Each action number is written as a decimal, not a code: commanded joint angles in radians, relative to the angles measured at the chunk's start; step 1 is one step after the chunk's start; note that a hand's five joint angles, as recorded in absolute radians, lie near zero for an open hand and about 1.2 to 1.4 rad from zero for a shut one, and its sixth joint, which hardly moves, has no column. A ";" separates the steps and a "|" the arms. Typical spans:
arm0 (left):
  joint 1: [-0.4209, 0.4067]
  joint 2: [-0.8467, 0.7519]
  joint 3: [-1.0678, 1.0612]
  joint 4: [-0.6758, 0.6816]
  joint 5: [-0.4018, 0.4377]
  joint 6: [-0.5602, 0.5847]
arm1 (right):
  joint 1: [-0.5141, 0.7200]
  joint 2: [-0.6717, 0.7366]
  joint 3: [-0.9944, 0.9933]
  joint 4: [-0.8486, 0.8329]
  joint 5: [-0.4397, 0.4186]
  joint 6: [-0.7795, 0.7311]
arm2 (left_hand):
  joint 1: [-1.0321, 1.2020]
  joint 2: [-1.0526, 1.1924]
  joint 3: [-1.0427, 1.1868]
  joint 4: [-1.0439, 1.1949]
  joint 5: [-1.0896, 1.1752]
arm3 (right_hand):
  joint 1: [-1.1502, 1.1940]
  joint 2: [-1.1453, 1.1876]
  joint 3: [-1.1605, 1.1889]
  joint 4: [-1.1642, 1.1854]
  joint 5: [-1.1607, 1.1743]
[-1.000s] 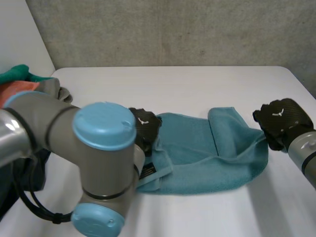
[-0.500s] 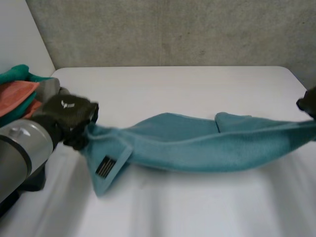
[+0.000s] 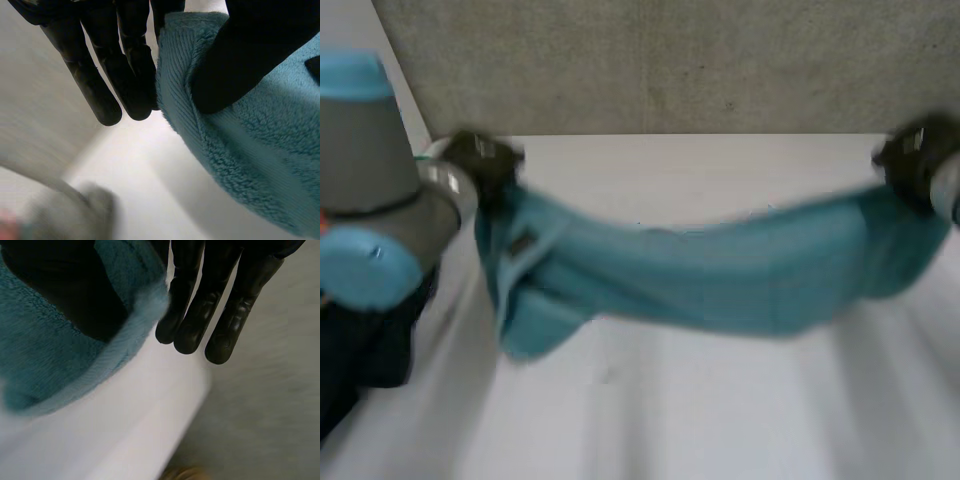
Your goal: Fold the laundry.
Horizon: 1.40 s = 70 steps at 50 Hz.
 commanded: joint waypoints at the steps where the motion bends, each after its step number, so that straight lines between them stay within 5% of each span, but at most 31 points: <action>1: 0.003 0.001 0.313 0.349 -0.043 0.049 | 0.049 0.067 -0.516 -0.192 0.038 0.250 | 0.276 0.207 0.208 0.203 0.249 | 0.428 0.225 0.217 0.209 0.234; 10: -0.006 0.064 0.318 0.480 -0.042 0.030 | 0.049 0.032 -0.522 -0.366 0.036 0.425 | 0.276 0.207 0.208 0.203 0.249 | 0.428 0.225 0.217 0.209 0.234; 24: 0.091 0.101 -0.234 0.487 0.118 -0.118 | 0.042 0.015 -0.003 -0.396 -0.060 0.421 | 0.276 0.207 0.208 0.203 0.249 | 0.428 0.225 0.217 0.209 0.234; 31: 0.080 -0.075 -0.387 0.469 0.178 -0.109 | 0.041 0.078 0.212 -0.407 -0.119 0.373 | 0.276 0.207 0.208 0.203 0.249 | 0.428 0.225 0.217 0.209 0.234; 45: 0.105 0.009 -0.508 0.257 0.176 -0.094 | -0.059 -0.057 0.480 -0.404 -0.153 0.250 | 0.262 0.193 0.194 0.188 0.235 | 0.428 0.225 0.217 0.209 0.234; 50: 0.098 0.063 -0.568 0.242 0.159 -0.095 | -0.099 -0.103 0.583 -0.409 -0.197 0.224 | -0.184 -0.253 -0.252 -0.257 -0.211 | 0.428 0.225 0.217 0.209 0.234; 57: 0.077 0.145 -0.604 0.260 0.128 -0.118 | -0.180 -0.120 0.598 -0.413 -0.208 0.237 | -0.352 -0.421 -0.419 -0.425 -0.379 | 0.428 0.225 0.217 0.209 0.234; 70: -0.069 0.170 -0.582 0.312 -0.002 -0.333 | -0.206 -0.124 0.620 -0.433 -0.211 0.246 | -0.461 -0.530 -0.528 -0.534 -0.488 | 0.428 0.225 0.217 0.209 0.234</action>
